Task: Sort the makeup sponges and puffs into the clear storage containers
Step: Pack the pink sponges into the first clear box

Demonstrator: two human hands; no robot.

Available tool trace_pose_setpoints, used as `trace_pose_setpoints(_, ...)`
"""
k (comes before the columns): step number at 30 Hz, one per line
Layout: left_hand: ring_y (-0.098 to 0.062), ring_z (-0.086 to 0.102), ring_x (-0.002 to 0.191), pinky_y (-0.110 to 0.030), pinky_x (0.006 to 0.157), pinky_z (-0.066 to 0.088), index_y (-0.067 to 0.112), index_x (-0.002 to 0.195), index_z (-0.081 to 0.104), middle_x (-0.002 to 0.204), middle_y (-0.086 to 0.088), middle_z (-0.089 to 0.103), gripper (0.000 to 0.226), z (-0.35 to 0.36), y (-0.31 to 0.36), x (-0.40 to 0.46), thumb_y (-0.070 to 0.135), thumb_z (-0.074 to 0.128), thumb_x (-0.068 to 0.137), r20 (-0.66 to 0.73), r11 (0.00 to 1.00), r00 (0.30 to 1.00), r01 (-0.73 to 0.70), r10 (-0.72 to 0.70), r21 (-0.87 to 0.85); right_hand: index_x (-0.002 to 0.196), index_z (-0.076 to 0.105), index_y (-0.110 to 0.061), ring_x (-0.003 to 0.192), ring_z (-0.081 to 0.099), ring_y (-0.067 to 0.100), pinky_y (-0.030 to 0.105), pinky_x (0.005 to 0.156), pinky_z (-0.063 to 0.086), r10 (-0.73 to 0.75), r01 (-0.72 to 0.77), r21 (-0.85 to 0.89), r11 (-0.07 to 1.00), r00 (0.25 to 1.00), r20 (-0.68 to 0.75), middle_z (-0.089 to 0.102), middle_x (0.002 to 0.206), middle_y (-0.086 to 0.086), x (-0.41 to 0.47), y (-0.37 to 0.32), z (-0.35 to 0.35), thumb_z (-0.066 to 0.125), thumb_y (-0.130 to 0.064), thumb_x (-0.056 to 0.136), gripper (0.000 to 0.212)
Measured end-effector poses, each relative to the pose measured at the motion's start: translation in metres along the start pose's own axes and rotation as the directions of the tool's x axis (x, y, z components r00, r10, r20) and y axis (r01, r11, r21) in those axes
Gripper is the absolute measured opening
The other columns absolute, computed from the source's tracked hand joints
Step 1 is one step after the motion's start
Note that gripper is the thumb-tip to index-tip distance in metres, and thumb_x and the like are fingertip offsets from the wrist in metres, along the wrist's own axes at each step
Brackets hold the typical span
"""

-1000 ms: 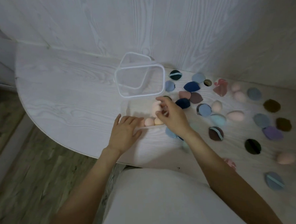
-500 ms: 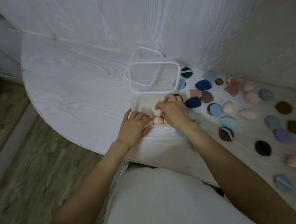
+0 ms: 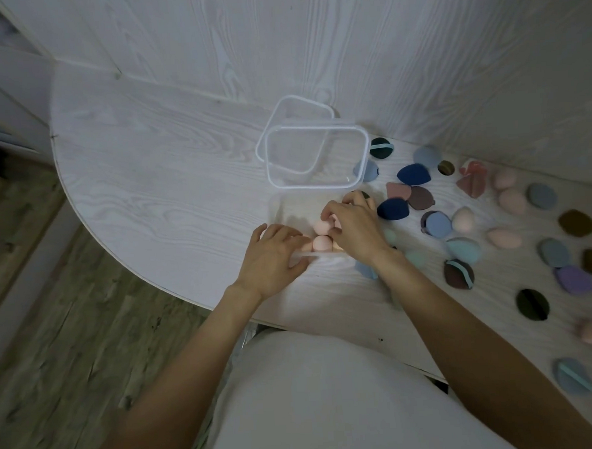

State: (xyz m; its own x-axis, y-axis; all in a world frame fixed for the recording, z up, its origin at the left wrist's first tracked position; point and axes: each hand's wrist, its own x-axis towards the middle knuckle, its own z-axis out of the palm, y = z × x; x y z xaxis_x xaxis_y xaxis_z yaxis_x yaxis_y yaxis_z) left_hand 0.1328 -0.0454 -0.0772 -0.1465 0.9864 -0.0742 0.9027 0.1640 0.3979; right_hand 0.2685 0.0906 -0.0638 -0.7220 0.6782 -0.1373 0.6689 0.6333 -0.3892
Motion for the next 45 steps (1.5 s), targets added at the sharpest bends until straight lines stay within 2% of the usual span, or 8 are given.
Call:
trace_pose_setpoints(18,-0.022,0.056,0.104,-0.034,0.088,0.037,0.024,0.118,0.061,0.110,0.002,0.064,0.042,-0.012,0.004,0.008,0.045,0.041,0.087,-0.179,0.999,0.983,0.031,-0.037,-0.038,0.107,0.061,-0.021,0.115,0.040,0.023,0.028,0.091,0.021,-0.045,0.047,0.044,0.998,0.998,-0.049,0.063,0.109,-0.002,-0.006,0.010,-0.004,0.060,-0.017,0.084,0.023)
trace_pose_setpoints(22,-0.013,0.057,0.090,-0.028,0.077,0.044,0.020,0.123,0.056,0.104,0.004,0.064,0.033,-0.023,0.035,0.017,0.032,0.052,0.092,-0.347,0.981,0.938,-0.077,0.011,-0.177,0.098,0.064,-0.016,0.097,0.052,0.025,0.037,0.083,0.034,-0.088,0.075,-0.071,0.995,0.976,-0.201,0.066,0.099,0.003,-0.029,0.018,-0.030,0.057,-0.021,0.087,0.014)
trace_pose_setpoints(25,-0.012,0.054,0.089,-0.025,0.074,0.043,0.015,0.124,0.051,0.104,-0.001,0.062,0.033,-0.030,0.077,0.033,0.025,0.051,0.092,-0.418,0.927,0.900,-0.253,0.121,-0.278,0.089,0.063,-0.016,0.078,0.057,0.022,0.035,0.071,0.041,0.025,-0.056,-0.087,0.995,0.947,-0.319,0.066,0.082,0.002,-0.065,0.045,-0.041,0.051,-0.023,0.089,0.014)
trace_pose_setpoints(31,-0.028,0.050,0.108,-0.034,0.085,0.042,0.010,0.121,0.055,0.119,-0.012,0.057,0.043,0.011,0.151,0.117,0.031,0.052,0.084,-0.046,0.862,0.885,-0.462,0.463,-0.208,0.096,0.067,-0.010,0.077,0.061,0.036,0.041,0.069,0.048,0.348,-0.395,-0.037,0.918,0.847,-0.401,0.069,0.087,0.012,-0.145,0.150,-0.047,0.059,-0.010,0.077,0.020)
trace_pose_setpoints(33,-0.029,0.050,0.114,-0.034,0.088,0.038,0.013,0.126,0.052,0.124,-0.011,0.055,0.043,0.027,0.175,0.143,0.032,0.056,0.088,0.118,0.881,0.884,-0.423,0.452,-0.211,0.104,0.065,-0.010,0.087,0.059,0.038,0.044,0.077,0.047,0.436,-0.478,-0.023,0.878,0.819,-0.372,0.067,0.099,0.015,-0.157,0.180,-0.052,0.063,-0.015,0.082,0.022)
trace_pose_setpoints(36,-0.027,0.048,0.117,-0.037,0.090,0.033,0.020,0.132,0.044,0.130,-0.004,0.052,0.049,0.045,0.208,0.176,0.048,0.045,0.092,0.241,0.952,0.934,-0.291,0.262,0.091,0.117,0.061,-0.010,0.100,0.058,0.038,0.046,0.087,0.045,0.486,-0.510,0.037,0.860,0.792,-0.370,0.064,0.111,0.015,-0.154,0.209,-0.063,0.049,-0.034,0.089,0.038)
trace_pose_setpoints(41,-0.032,0.047,0.116,-0.045,0.098,0.031,0.014,0.124,0.049,0.123,-0.012,0.056,0.063,0.082,0.228,0.212,0.064,0.035,0.088,0.295,0.924,0.947,-0.219,0.124,0.314,0.142,0.036,-0.015,0.125,0.044,0.036,0.048,0.104,0.035,0.467,-0.493,0.006,0.870,0.819,-0.333,0.046,0.140,0.017,-0.133,0.224,-0.056,0.060,-0.010,0.085,0.062)
trace_pose_setpoints(45,-0.027,0.052,0.104,-0.037,0.087,0.037,0.015,0.117,0.052,0.116,-0.008,0.059,0.043,0.089,0.231,0.204,0.047,0.048,0.089,0.275,0.912,0.927,-0.324,0.254,0.250,0.142,0.037,-0.020,0.134,0.033,0.033,0.046,0.105,0.035,0.498,-0.516,-0.015,0.856,0.833,-0.242,0.037,0.147,0.011,-0.119,0.228,-0.038,0.051,-0.001,0.085,0.062)
